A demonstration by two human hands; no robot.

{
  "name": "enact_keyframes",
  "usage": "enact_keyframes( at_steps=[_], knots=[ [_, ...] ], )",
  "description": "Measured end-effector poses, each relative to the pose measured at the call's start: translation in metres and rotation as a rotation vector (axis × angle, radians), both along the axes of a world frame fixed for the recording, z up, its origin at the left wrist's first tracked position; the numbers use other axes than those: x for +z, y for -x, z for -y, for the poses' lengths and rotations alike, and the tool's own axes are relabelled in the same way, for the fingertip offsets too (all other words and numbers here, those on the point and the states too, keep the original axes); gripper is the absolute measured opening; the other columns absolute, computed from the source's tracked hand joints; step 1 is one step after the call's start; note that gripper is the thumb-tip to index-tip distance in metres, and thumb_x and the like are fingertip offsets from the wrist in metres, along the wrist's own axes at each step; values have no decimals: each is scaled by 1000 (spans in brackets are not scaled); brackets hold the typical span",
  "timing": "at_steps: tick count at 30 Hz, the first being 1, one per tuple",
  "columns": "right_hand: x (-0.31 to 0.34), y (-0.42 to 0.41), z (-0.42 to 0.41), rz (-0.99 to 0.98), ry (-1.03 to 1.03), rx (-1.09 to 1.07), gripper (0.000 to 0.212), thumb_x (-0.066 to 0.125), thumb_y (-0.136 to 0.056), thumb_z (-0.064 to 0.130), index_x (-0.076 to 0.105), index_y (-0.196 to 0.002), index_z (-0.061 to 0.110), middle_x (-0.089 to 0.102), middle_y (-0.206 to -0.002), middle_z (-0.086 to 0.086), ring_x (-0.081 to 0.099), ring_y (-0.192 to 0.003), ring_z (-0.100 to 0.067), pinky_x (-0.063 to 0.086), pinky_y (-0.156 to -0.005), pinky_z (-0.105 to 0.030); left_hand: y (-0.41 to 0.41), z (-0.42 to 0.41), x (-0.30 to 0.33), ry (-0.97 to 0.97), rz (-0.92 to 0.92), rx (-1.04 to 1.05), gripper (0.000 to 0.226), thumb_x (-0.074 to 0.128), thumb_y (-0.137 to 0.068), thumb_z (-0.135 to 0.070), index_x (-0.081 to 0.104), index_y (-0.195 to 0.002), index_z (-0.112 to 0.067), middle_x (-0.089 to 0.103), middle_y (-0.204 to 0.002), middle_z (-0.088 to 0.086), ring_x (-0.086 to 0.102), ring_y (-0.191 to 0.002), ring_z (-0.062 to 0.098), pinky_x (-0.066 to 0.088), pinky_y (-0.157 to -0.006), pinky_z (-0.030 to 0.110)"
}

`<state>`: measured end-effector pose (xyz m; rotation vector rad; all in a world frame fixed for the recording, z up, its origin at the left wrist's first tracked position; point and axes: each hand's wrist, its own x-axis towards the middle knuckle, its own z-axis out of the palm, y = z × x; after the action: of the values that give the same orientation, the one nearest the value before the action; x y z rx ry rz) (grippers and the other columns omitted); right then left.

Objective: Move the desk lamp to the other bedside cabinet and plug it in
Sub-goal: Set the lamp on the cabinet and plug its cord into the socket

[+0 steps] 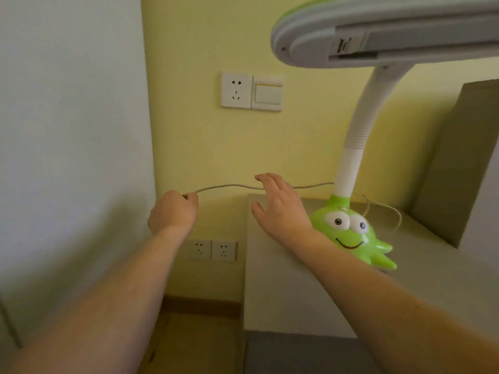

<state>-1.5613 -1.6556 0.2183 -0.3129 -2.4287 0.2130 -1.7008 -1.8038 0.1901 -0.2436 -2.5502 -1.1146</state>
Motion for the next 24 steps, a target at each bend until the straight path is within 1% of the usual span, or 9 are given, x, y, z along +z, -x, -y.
enact_keyframes(
  at_steps=[3,5,7,9,11,15,18,20,24],
  knots=[
    [-14,22,18,104,25,26,55,52,-85,28,44,-137,15,43,-144,-4,43,-131,-26,34,-111,-37,7,27,-36,169,-27,34,40,44,-90,-34,50,-58,-12,46,-55,2,44,-50,21,32,-47,25],
    [-24,36,29,207,46,38,57,50,-85,29,41,-139,15,40,-147,-4,42,-132,-27,34,-111,-38,13,41,-57,319,39,31,32,48,-91,-34,59,-69,-14,51,-62,1,50,-60,23,37,-53,27],
    [-32,49,36,307,45,30,58,48,-86,29,38,-141,15,36,-149,-5,39,-134,-28,32,-112,-39,18,49,-73,513,157,29,25,51,-91,-30,69,-93,-13,67,-90,7,63,-84,27,44,-64,32],
    [-36,60,39,379,35,14,58,46,-87,29,37,-142,15,35,-150,-6,37,-135,-29,32,-113,-41,25,50,-88,701,280,19,27,50,-91,-24,69,-108,-14,66,-116,8,63,-106,27,49,-76,33],
    [-39,71,41,437,11,3,57,44,-87,28,37,-142,16,36,-149,-7,39,-134,-31,33,-112,-42,31,48,-105,871,416,4,33,48,-92,-20,65,-120,-17,59,-130,6,57,-117,25,49,-85,36],
    [-46,88,40,577,-126,-13,52,41,-88,23,42,-140,16,42,-146,-9,42,-131,-33,32,-110,-43,38,44,-134,1063,567,-26,33,48,-93,-22,65,-121,-24,60,-128,-3,58,-115,21,46,-71,35],
    [-52,100,36,690,-220,-51,53,41,-87,25,43,-139,16,42,-146,-11,40,-134,-34,26,-113,-46,49,37,-148,919,503,-57,30,54,-88,-22,67,-115,-19,64,-121,3,61,-108,24,48,-73,36],
    [-55,109,33,716,-253,-67,54,41,-87,26,41,-140,16,39,-148,-12,36,-137,-34,21,-116,-49,60,31,-152,705,428,-77,21,57,-84,-21,68,-100,-15,66,-98,6,63,-88,24,47,-65,31],
    [-59,129,27,715,-252,-64,57,41,-87,23,36,-144,15,32,-152,-13,26,-143,-34,12,-120,-50,91,7,-161,-89,513,-156,21,63,-81,-26,59,-89,-7,60,-83,10,62,-74,29,54,-64,34]
  ],
)
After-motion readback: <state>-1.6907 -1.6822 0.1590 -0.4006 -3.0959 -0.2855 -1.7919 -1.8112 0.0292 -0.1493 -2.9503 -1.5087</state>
